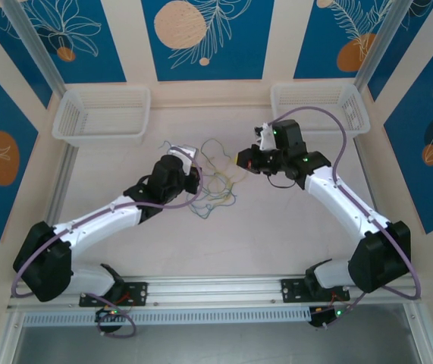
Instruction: Untangle the cables
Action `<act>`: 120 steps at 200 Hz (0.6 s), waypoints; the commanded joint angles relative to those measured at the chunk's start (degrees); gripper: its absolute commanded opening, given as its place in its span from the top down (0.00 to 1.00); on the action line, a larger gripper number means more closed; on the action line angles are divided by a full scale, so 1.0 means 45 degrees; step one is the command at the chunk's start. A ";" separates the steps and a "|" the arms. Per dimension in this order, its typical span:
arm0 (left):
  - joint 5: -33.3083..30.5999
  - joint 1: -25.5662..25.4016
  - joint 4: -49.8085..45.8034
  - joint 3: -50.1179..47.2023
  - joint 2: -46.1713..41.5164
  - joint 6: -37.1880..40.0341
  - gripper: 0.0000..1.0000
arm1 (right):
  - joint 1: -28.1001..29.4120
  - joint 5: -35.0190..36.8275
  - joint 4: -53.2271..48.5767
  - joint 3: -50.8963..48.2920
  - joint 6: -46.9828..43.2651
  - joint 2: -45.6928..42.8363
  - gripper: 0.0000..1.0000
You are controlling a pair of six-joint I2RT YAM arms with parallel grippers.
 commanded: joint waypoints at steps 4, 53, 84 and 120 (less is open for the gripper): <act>0.0776 0.0030 -0.0645 0.1067 -0.0929 0.0216 0.99 | 0.0184 -0.0159 -0.0603 0.0694 -0.1123 -0.0647 1.00; 0.2022 0.0010 -0.0844 0.2106 -0.1228 -0.0069 1.00 | 0.0314 -0.0048 -0.0770 0.0973 -0.1097 0.0209 1.00; 0.2440 -0.0008 -0.0540 0.2119 -0.1233 -0.0303 1.00 | 0.0294 0.0903 -0.1086 0.0877 -0.0908 0.0906 1.00; 0.2736 -0.0023 -0.0947 0.2571 -0.1051 -0.0328 1.00 | 0.0026 0.1564 -0.1273 0.0493 -0.0842 0.1256 1.00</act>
